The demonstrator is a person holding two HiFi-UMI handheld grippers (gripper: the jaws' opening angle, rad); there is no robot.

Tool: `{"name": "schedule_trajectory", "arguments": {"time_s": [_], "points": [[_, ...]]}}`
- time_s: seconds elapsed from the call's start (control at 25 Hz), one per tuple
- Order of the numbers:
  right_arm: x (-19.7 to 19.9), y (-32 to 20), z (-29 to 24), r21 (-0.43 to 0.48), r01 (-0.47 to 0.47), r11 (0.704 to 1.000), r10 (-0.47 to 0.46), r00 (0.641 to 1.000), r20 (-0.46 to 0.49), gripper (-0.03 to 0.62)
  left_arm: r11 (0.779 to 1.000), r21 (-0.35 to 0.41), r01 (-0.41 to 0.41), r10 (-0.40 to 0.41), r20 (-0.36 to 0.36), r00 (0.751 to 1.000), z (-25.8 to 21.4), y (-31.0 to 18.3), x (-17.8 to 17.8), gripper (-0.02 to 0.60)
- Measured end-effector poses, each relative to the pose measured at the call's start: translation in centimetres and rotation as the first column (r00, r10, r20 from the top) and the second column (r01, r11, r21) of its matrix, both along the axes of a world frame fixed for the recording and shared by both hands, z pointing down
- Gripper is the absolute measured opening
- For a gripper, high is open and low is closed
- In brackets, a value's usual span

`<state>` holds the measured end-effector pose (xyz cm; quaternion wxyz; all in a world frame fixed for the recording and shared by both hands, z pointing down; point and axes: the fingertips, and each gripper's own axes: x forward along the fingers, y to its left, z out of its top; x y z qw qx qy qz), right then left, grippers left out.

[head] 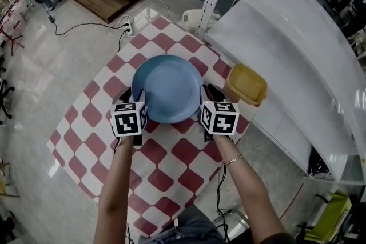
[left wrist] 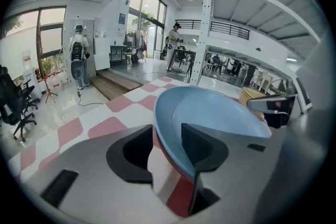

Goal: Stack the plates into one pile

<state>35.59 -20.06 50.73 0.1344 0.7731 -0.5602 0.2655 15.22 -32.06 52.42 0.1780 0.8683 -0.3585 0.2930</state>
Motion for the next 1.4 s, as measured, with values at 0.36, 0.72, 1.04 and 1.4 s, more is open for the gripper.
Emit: {"name": "schedule_trajectory", "arguments": {"time_s": [0.36, 0.72, 1.04, 1.4], "points": [[-1.4, 0.0, -1.1, 0.031, 0.029, 0.999, -0.029, 1.000, -0.001, 0.095, 1.000, 0.024, 0.011, -0.009, -0.062, 0.998, -1.8, 0.6, -0.9, 0.165], [-3.5, 0.3, -1.9, 0.049, 0.064, 0.997, -0.064, 0.998, 0.002, 0.084, 1.000, 0.022, 0.009, -0.006, -0.117, 0.993, -3.7, 1.9, -1.9, 0.113], [-4.9, 1.6, -3.6, 0.082, 0.076, 0.994, -0.076, 0.997, -0.001, 0.038, 0.999, 0.050, 0.014, -0.007, -0.142, 0.990, -5.9, 3.2, -2.7, 0.045], [-6.8, 3.9, -6.8, 0.175, 0.107, 0.979, -0.107, 0.994, -0.008, 0.012, 0.996, 0.084, 0.004, 0.014, -0.211, 0.977, -8.7, 5.9, -3.5, 0.017]]}}
